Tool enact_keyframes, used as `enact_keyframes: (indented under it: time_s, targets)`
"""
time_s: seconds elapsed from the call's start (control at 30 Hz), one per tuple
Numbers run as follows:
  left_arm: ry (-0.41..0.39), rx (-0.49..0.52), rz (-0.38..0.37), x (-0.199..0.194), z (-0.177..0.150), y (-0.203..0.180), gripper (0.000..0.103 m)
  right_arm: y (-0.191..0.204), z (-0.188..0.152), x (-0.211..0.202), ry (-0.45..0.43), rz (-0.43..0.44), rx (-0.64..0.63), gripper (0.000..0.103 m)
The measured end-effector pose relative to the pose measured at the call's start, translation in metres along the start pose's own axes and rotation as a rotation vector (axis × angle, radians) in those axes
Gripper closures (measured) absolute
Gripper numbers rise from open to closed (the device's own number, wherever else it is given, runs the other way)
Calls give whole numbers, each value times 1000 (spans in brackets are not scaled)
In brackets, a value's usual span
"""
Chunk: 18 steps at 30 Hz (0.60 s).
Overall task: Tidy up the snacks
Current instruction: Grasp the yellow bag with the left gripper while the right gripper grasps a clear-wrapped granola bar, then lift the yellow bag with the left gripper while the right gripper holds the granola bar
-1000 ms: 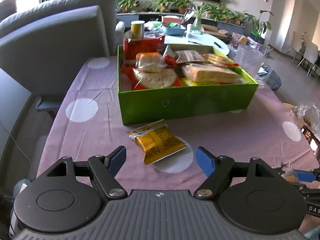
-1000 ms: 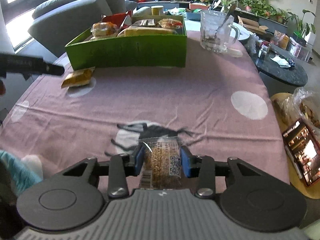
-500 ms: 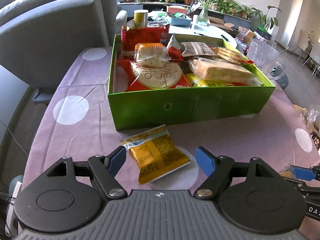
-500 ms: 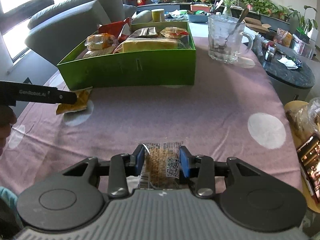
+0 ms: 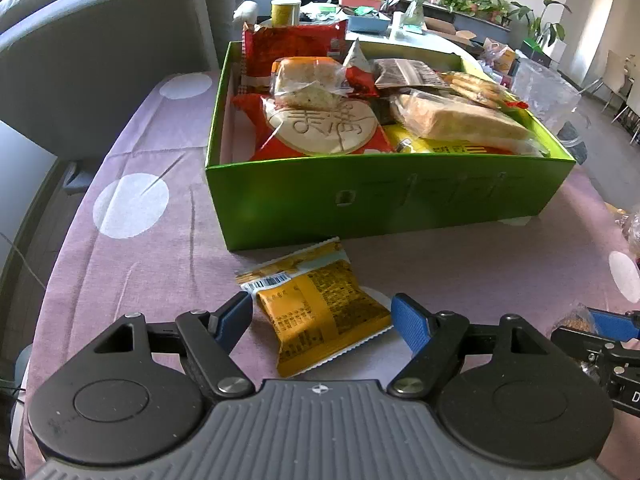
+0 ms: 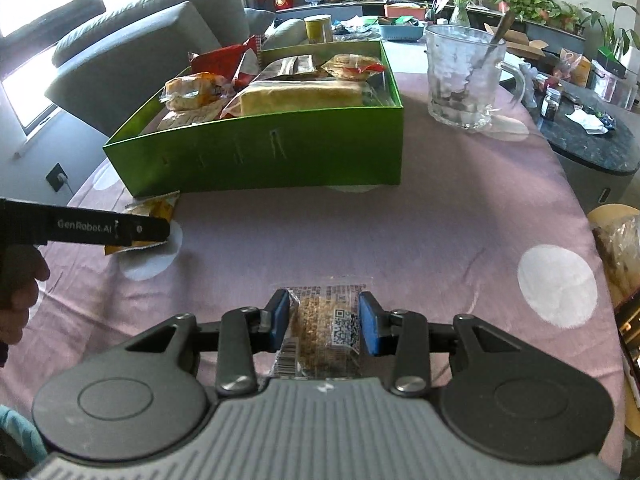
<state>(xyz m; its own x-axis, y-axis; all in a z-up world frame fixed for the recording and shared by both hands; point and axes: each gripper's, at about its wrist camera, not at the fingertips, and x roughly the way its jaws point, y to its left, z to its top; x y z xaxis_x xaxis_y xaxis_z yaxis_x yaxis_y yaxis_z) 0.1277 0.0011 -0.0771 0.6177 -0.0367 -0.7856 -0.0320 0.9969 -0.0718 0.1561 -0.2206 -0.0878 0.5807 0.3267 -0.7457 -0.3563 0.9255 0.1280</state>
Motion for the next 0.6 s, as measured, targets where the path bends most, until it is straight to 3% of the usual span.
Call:
enact_keyframes:
  time_s: [0.17,0.6]
  targets:
    - [1,2,-11,1,-1,0,31,1,3,3,-1,5,-1,29]
    - [-46,1,-44,-16,-2,5,70,3,5,2,0,13,8,29]
